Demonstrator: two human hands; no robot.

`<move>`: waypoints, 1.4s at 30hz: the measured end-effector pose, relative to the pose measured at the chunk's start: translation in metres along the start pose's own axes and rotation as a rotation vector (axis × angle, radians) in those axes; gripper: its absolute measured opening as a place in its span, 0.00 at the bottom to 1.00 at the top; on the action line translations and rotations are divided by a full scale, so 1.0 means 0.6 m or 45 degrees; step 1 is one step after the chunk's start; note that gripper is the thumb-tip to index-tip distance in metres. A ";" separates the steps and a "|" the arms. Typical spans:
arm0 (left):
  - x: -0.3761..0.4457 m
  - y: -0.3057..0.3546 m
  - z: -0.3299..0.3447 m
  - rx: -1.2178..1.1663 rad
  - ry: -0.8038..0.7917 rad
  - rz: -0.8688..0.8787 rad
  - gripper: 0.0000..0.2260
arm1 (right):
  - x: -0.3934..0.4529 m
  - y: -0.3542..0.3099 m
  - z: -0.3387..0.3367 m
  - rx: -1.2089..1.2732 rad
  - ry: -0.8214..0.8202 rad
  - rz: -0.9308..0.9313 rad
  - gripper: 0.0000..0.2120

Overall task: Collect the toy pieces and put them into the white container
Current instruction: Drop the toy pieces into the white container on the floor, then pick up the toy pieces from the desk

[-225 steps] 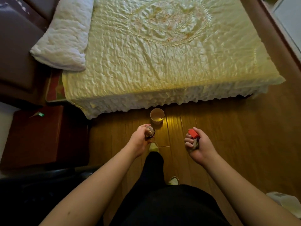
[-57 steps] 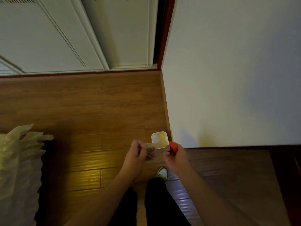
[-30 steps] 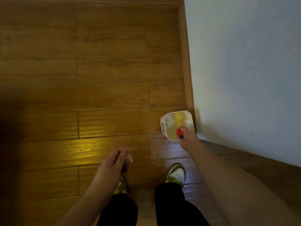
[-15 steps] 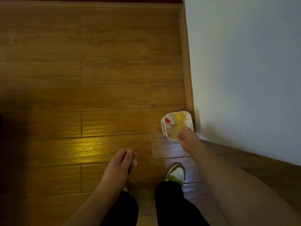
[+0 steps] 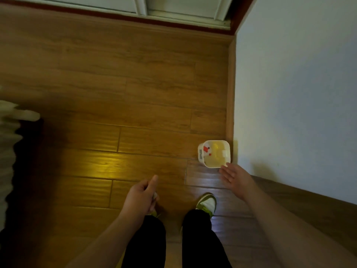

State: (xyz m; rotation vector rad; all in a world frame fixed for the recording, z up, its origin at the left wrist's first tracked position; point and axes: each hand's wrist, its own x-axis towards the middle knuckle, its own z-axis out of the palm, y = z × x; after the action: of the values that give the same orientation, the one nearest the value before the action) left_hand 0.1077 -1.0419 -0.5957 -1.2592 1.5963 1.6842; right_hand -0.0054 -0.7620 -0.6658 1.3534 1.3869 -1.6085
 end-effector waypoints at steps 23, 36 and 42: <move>-0.391 -0.137 -0.375 -0.616 0.614 0.092 0.13 | -0.507 0.139 0.412 -1.516 -0.957 -0.265 0.13; -0.727 -0.369 -0.403 -0.683 1.132 -0.008 0.12 | -0.865 0.375 0.436 -2.900 -1.746 -1.562 0.22; -0.787 -0.498 -0.454 -0.682 1.304 -0.167 0.09 | -0.930 0.515 0.436 -3.095 -1.921 -1.842 0.23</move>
State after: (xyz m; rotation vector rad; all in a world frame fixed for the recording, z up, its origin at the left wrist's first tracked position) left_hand 0.6501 -1.1339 -0.3058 -2.7398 1.4829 1.4870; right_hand 0.3579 -1.1830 -0.2583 -1.9971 1.3737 0.0981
